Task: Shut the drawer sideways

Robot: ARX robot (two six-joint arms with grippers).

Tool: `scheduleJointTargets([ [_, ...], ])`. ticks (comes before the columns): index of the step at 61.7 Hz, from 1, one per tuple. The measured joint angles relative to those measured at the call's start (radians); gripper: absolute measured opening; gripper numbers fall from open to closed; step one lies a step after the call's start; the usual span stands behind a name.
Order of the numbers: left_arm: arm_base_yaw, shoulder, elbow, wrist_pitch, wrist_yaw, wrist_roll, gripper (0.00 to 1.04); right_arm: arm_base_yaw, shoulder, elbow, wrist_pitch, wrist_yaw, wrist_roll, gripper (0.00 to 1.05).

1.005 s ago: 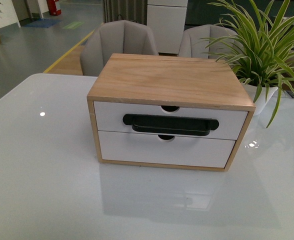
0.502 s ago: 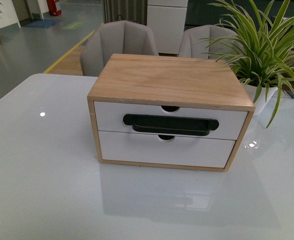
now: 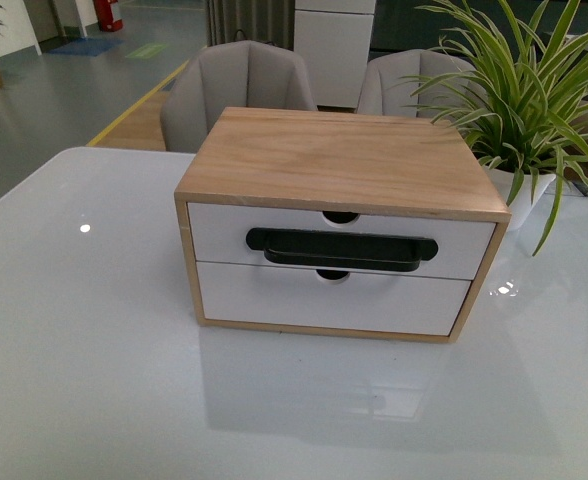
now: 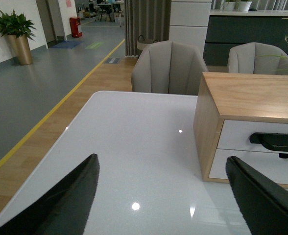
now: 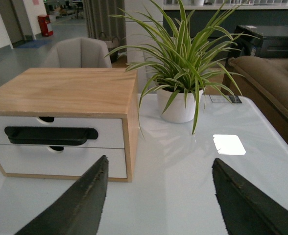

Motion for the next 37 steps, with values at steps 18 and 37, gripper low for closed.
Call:
scheduleJointTargets([
  [18,0.0,0.0,0.0,0.0,0.0,0.001,0.96,0.0,0.0,0.0,0.0,0.0,0.001,0.96],
  [37,0.0,0.0,0.0,0.0,0.0,0.001,0.96,0.0,0.0,0.0,0.0,0.0,0.001,0.96],
])
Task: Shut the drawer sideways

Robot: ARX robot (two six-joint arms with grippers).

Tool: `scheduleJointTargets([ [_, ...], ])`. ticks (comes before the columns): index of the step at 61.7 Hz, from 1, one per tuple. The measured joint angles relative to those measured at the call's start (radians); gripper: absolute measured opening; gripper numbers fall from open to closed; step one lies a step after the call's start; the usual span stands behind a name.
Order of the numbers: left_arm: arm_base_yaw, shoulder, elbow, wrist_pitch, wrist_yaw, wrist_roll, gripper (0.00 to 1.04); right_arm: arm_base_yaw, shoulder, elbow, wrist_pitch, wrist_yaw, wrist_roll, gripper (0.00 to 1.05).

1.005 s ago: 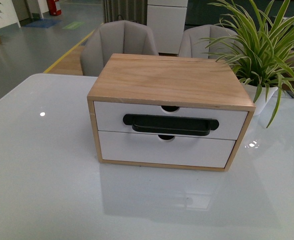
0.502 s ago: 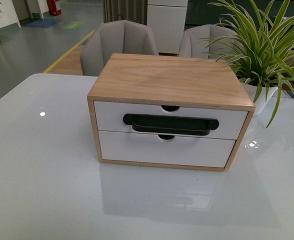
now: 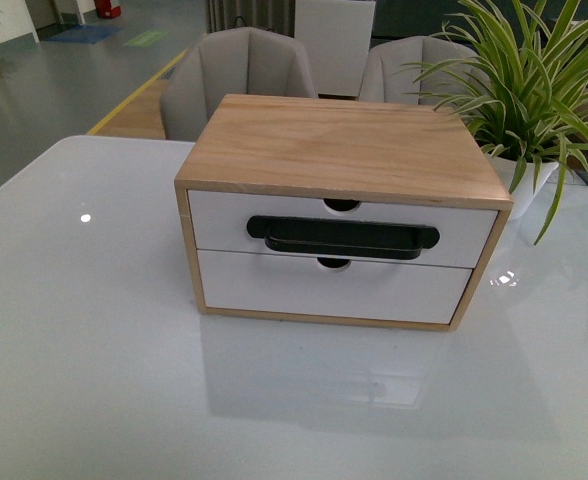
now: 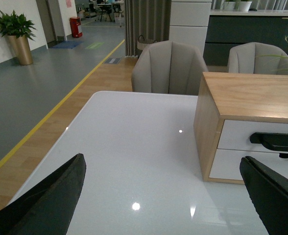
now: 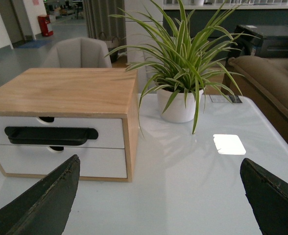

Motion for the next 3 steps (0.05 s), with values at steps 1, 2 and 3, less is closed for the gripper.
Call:
scheduleJointTargets([
  [1,0.0,0.0,0.0,0.0,0.0,0.0,0.96,0.0,0.0,0.0,0.0,0.0,0.0,0.96],
  [2,0.0,0.0,0.0,0.0,0.0,0.0,0.96,0.0,0.0,0.0,0.0,0.0,0.0,0.96],
  [3,0.0,0.0,0.0,0.0,0.0,0.0,0.96,0.0,0.0,0.0,0.0,0.0,0.0,0.96],
])
